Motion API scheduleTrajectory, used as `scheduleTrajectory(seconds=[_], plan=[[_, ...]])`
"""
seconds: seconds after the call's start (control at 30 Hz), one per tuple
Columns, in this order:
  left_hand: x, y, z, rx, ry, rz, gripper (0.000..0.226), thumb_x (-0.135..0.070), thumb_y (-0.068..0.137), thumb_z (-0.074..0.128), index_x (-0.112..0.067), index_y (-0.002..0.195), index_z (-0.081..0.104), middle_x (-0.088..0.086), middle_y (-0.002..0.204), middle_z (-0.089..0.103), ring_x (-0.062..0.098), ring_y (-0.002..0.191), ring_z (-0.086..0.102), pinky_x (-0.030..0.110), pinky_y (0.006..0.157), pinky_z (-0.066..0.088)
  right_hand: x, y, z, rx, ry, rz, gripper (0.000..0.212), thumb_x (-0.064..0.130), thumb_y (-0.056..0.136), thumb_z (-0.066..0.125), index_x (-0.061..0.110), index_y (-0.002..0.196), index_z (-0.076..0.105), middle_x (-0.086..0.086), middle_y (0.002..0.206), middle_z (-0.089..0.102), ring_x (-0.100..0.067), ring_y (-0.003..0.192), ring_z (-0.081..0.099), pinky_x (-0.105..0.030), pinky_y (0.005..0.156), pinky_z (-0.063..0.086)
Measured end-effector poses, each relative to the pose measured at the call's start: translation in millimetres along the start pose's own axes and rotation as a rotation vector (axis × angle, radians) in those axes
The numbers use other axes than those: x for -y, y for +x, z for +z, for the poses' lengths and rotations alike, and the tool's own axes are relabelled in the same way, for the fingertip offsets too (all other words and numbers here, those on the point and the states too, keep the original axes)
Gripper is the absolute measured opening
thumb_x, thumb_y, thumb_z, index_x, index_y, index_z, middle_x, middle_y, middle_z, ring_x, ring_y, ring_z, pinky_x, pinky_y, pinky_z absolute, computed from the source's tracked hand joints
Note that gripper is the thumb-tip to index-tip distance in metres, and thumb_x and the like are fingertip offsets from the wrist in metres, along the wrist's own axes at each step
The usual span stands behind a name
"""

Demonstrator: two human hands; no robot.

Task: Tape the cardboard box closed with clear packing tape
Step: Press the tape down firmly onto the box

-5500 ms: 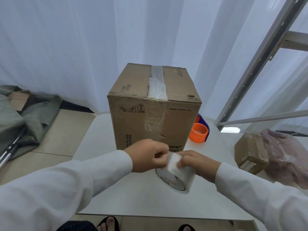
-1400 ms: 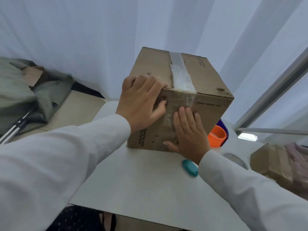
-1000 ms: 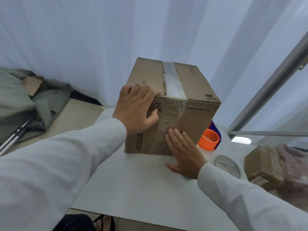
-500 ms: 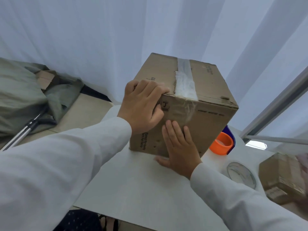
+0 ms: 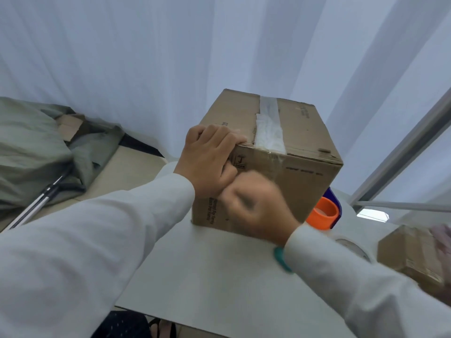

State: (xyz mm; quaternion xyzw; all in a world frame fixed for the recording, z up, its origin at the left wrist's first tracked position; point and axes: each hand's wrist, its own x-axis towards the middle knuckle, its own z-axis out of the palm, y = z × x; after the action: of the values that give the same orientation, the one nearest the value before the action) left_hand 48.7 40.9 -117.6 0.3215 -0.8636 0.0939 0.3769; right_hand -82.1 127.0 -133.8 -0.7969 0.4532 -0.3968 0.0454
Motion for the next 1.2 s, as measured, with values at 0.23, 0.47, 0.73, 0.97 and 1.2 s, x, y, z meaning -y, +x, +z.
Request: scheduleTrajectory(seconds=[0.23,0.47,0.73,0.97,1.2], plan=[[-2,1,0,0.0,-0.047,-0.037,0.048,-0.022,0.066,0.036,-0.015,0.106,0.06,0.002,0.106,0.064,0.017,0.1,0.045,0.033,0.086,0.023,-12,17,-23,0.041,0.606,0.564,0.036,0.005,0.094,0.037,0.019,0.075,0.064,0.003,0.065,0.073,-0.009,0.07,0.069,-0.022,0.067,0.055],[-3,-1,0,0.003,-0.037,-0.041,0.048,-0.021,0.065,0.036,-0.015,0.107,0.058,0.0,0.104,0.064,0.017,0.099,0.046,0.031,0.086,0.022,-43,-42,32,0.273,0.537,0.952,0.04,0.011,0.094,0.035,0.023,0.078,0.07,0.009,0.079,0.073,-0.014,0.084,0.068,-0.026,0.083,0.05],[-4,1,0,-0.01,-0.042,-0.073,0.045,-0.022,0.067,0.036,-0.017,0.106,0.057,0.001,0.1,0.063,0.016,0.097,0.044,0.031,0.087,0.022,-20,-7,-13,0.388,0.307,0.74,0.029,0.017,0.095,0.042,0.026,0.081,0.065,0.007,0.079,0.069,-0.003,0.071,0.066,-0.019,0.072,0.051],[-3,1,2,-0.014,-0.06,-0.069,0.044,-0.022,0.068,0.036,-0.014,0.103,0.059,0.003,0.099,0.063,0.017,0.097,0.043,0.031,0.085,0.022,-4,21,-44,0.107,0.56,0.732,0.036,0.01,0.091,0.04,0.009,0.073,0.071,0.0,0.075,0.075,-0.01,0.074,0.071,-0.019,0.064,0.054],[-5,0,5,-0.025,-0.048,-0.091,0.043,-0.022,0.067,0.036,-0.017,0.104,0.057,0.002,0.099,0.063,0.016,0.097,0.042,0.03,0.086,0.021,-18,-13,-10,0.356,0.338,0.953,0.03,0.017,0.091,0.042,0.023,0.077,0.068,0.009,0.062,0.067,-0.008,0.061,0.058,-0.022,0.059,0.047]])
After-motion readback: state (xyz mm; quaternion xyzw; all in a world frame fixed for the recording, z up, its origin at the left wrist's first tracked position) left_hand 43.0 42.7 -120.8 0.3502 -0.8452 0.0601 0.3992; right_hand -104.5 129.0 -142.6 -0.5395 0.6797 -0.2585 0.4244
